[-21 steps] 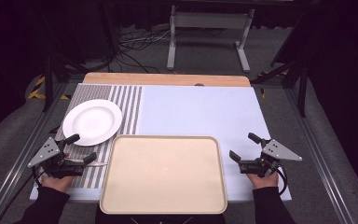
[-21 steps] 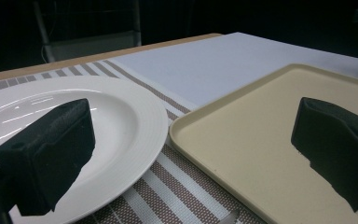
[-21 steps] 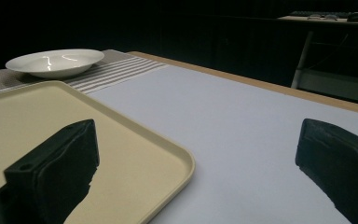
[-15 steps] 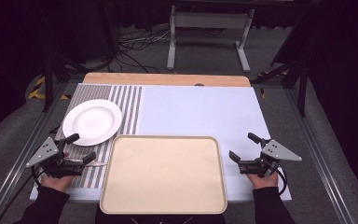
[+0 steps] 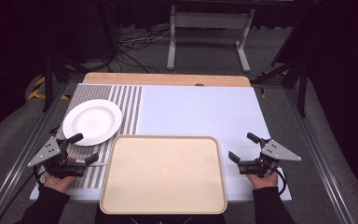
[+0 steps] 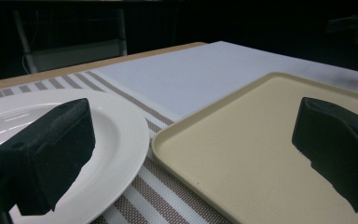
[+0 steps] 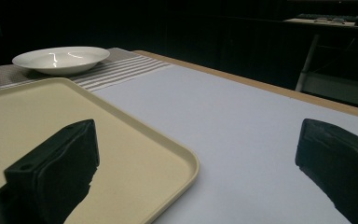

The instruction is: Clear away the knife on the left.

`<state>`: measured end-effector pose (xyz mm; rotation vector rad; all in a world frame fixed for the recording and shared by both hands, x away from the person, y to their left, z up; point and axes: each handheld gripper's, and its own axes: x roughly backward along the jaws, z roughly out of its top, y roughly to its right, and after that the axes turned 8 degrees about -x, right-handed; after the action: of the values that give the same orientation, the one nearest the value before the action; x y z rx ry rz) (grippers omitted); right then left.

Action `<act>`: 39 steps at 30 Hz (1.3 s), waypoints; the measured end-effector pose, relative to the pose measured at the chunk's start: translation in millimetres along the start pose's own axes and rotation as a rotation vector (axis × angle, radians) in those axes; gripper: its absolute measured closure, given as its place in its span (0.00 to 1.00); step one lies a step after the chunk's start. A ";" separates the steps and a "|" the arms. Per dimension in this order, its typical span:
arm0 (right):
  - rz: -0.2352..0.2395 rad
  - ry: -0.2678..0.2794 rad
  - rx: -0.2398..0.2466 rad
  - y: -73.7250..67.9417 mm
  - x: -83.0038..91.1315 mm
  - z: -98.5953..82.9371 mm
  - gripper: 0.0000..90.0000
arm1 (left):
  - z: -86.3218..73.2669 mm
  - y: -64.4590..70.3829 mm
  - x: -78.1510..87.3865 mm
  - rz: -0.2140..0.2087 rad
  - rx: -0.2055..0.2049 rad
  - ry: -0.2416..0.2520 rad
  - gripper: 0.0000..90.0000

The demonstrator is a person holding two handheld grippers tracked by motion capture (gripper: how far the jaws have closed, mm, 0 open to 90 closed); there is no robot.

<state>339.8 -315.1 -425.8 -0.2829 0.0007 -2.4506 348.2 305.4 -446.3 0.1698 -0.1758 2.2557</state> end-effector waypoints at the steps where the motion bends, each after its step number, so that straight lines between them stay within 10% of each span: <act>1: -0.001 -0.001 0.001 0.0 0.0 0.0 0.00 | 0.6 0.5 0.3 -0.004 0.005 0.011 0.00; 30: 0.018 -0.015 -0.013 -0.1 -1.3 -0.5 0.00 | 19.1 -10.3 26.0 0.010 -0.011 -0.016 0.02; 39: 0.025 -0.023 -0.015 -0.1 -2.3 -1.0 0.00 | 28.5 -14.3 28.2 -0.007 -0.063 -0.100 0.03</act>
<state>341.3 -313.7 -427.3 -0.3164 0.0127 -2.4230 343.1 330.4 -412.2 0.2496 -0.2988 2.2324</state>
